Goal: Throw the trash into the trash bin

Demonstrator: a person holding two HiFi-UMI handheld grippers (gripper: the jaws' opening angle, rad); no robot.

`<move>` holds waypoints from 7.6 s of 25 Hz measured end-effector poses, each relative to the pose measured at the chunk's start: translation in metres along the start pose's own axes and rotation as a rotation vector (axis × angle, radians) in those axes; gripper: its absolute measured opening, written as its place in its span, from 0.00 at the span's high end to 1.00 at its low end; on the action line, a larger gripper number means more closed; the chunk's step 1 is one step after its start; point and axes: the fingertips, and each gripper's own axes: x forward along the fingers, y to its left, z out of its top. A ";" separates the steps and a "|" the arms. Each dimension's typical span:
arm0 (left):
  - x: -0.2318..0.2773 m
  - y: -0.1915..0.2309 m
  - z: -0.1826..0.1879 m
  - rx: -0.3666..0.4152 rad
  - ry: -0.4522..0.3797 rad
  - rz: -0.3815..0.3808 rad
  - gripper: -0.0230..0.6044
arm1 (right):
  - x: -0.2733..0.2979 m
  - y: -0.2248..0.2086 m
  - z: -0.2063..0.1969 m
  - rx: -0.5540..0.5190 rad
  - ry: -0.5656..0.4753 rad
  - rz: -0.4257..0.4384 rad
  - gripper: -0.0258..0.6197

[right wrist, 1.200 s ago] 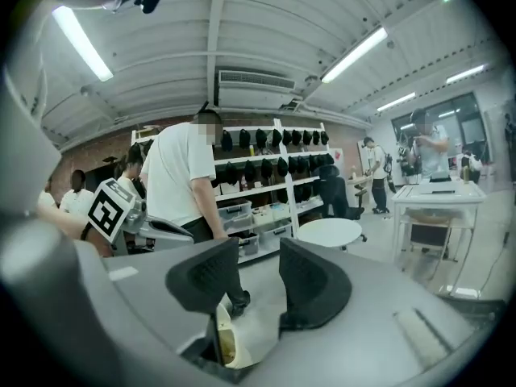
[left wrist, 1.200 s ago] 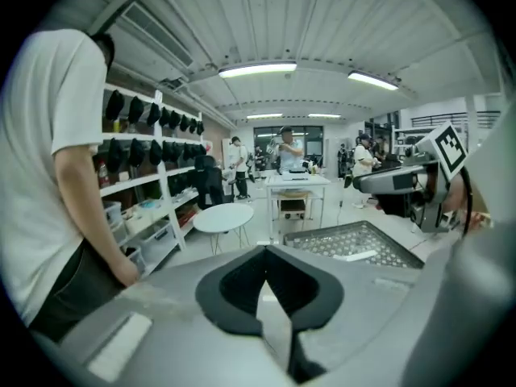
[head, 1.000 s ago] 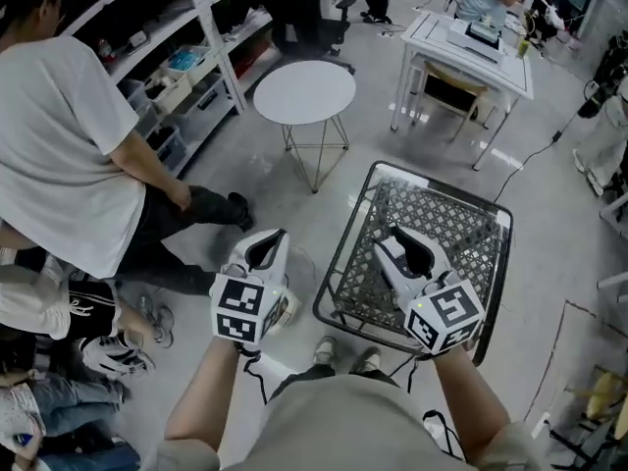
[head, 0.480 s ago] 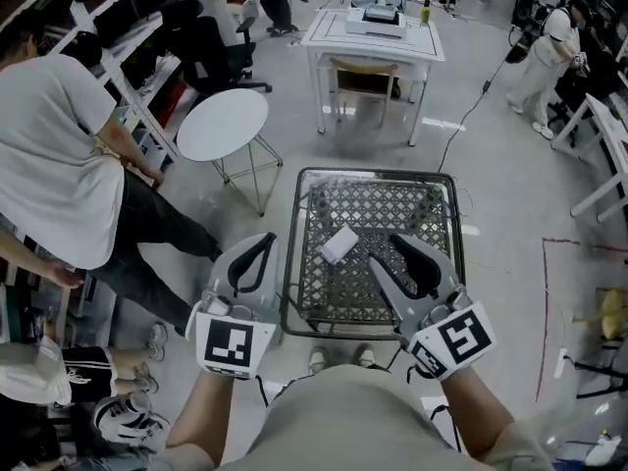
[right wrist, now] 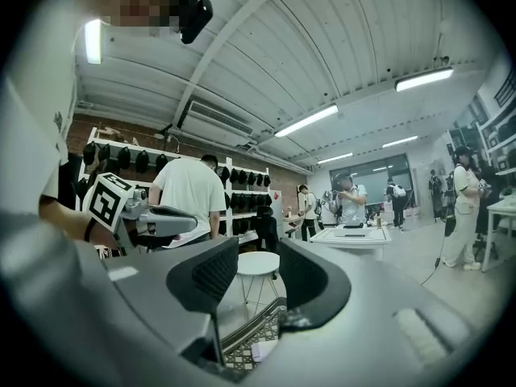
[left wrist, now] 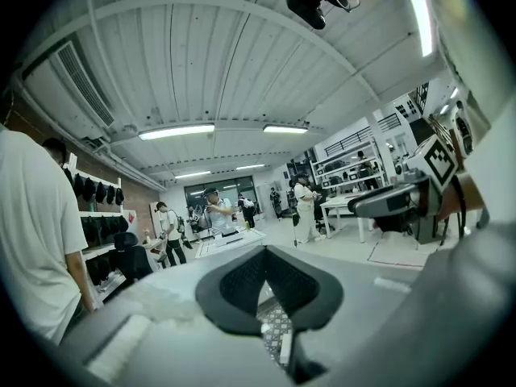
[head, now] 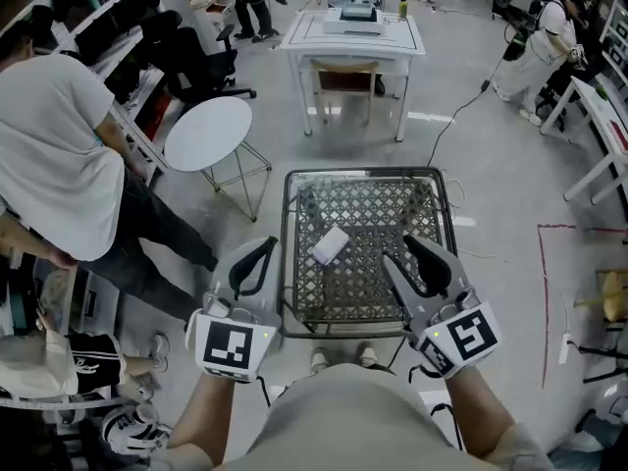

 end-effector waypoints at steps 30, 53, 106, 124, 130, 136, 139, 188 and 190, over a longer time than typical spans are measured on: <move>0.061 0.080 -0.156 -0.054 0.279 0.058 0.96 | 0.181 -0.045 -0.219 0.339 0.394 -0.306 0.50; 0.095 0.096 -0.310 -0.172 0.482 -0.020 0.96 | 0.215 -0.054 -0.483 0.656 0.818 -0.693 0.27; -0.207 0.149 -0.327 -0.468 0.518 0.551 0.96 | 0.234 0.237 -0.300 0.436 0.651 0.385 0.72; -0.294 0.125 -0.498 -0.669 0.677 0.576 0.96 | 0.215 0.411 -0.530 0.058 1.030 0.609 0.72; -0.298 0.106 -0.553 -0.740 0.722 0.552 0.96 | 0.213 0.428 -0.593 0.001 1.088 0.629 0.70; -0.298 0.088 -0.575 -0.790 0.746 0.545 0.96 | 0.209 0.429 -0.631 0.013 1.147 0.624 0.60; -0.300 0.084 -0.578 -0.800 0.748 0.549 0.96 | 0.206 0.425 -0.636 0.010 1.160 0.623 0.60; -0.123 0.080 -0.034 -0.071 0.107 0.236 0.96 | 0.078 0.163 0.015 -0.064 0.046 0.359 0.95; -0.114 0.071 -0.024 -0.044 0.092 0.206 0.96 | 0.064 0.150 0.030 -0.069 0.020 0.329 0.95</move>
